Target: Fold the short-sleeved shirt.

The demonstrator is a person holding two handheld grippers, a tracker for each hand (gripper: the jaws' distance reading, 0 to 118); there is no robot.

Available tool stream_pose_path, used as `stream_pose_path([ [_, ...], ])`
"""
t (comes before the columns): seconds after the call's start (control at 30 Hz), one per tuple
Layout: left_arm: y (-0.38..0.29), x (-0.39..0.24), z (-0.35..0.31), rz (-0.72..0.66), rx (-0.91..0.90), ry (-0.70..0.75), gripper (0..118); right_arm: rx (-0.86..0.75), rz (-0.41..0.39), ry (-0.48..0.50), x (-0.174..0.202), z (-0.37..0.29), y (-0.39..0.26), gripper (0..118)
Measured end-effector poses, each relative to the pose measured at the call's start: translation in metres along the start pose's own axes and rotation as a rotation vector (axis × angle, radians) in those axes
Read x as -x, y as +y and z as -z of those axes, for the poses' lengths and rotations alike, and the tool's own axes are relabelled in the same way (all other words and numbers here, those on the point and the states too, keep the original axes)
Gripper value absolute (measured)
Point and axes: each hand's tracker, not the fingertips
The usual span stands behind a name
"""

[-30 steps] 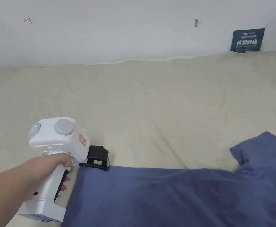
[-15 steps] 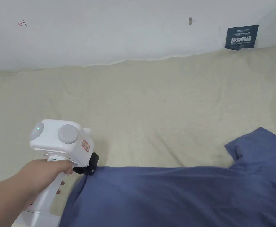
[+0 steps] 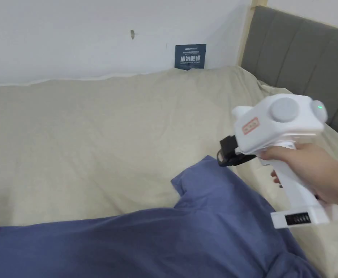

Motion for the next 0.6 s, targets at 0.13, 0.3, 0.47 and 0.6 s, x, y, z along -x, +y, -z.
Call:
stream_pose_path([
  [0.13, -0.002, 0.002, -0.001, -0.010, 0.011, -0.022, 5, 0.081, -0.046, -0.092, -0.011, 0.035, 0.018, 113],
  [0.3, -0.002, 0.007, 0.001, -0.038, 0.029, -0.043, 5, 0.212, 0.025, -0.133, -0.030, 0.062, 0.022, 105],
  [0.47, -0.004, 0.002, 0.009, -0.020, 0.055, -0.031, 5, 0.328, 0.098, -0.125, -0.047, 0.071, 0.008, 77],
  [0.6, -0.005, 0.003, 0.012, -0.027, 0.066, -0.025, 5, 0.306, 0.106, -0.114, -0.053, 0.068, 0.000, 3],
])
